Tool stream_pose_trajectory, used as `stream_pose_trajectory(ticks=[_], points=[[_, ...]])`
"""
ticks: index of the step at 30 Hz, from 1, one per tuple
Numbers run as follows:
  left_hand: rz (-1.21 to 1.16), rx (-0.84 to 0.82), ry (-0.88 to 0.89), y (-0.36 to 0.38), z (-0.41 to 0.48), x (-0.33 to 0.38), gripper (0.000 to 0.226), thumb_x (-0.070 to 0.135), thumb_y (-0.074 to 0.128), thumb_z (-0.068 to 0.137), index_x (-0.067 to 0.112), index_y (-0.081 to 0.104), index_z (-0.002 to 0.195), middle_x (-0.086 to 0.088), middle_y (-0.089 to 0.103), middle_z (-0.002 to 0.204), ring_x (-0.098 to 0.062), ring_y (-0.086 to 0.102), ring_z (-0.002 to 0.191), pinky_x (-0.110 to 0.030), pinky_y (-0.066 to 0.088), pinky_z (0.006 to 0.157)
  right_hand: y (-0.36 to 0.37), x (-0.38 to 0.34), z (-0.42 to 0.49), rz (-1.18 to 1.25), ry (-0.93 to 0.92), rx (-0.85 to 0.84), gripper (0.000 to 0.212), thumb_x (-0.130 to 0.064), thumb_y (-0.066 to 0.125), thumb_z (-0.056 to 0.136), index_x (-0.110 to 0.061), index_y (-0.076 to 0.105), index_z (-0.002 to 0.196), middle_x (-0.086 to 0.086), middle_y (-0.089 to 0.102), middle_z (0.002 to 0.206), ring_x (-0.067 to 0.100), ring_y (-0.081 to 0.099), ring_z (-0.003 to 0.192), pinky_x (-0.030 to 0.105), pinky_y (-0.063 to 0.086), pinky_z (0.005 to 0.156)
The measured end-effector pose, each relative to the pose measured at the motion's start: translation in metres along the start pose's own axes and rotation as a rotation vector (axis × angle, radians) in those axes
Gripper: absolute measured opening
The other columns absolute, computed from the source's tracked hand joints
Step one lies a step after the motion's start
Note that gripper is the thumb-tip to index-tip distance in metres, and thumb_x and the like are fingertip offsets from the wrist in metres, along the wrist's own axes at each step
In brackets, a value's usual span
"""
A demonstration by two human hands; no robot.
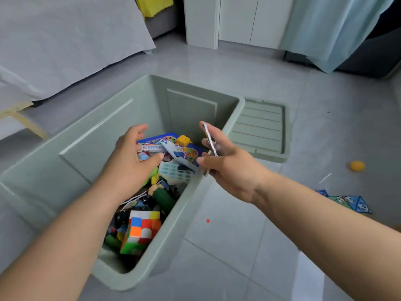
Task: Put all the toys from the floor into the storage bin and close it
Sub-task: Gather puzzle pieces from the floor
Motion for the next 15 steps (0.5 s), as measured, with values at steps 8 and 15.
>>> stream_pose_trajectory(ticks=[8, 15], points=[[-0.365, 0.467, 0.086, 0.031, -0.002, 0.056, 0.052, -0.012, 0.032, 0.077, 0.034, 0.045, 0.098, 0.015, 0.053, 0.094, 0.005, 0.051, 0.083, -0.006, 0.041, 0.074, 0.028, 0.002, 0.037, -0.080, 0.034, -0.030, 0.073, -0.013, 0.059, 0.080, -0.044, 0.029, 0.138, 0.011, 0.056, 0.120, 0.021, 0.055, 0.098, 0.027, 0.046, 0.092], [-0.513, 0.240, 0.147, 0.088, -0.018, 0.072, 0.040, -0.003, 0.047, 0.083, 0.035, 0.048, 0.094, 0.010, 0.055, 0.090, 0.006, 0.054, 0.078, -0.014, 0.044, 0.076, -0.091, 0.034, -0.047, -0.265, 0.104, 0.020, 0.047, -0.003, 0.049, 0.091, -0.039, 0.049, 0.121, -0.005, 0.045, 0.133, 0.010, 0.049, 0.119, 0.020, 0.042, 0.089]])
Point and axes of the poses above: each hand's wrist, its own z-axis towards the middle knuckle, its own y-axis out of the palm, x = y × z, the point moved 4 cm from there along z, towards the middle knuckle
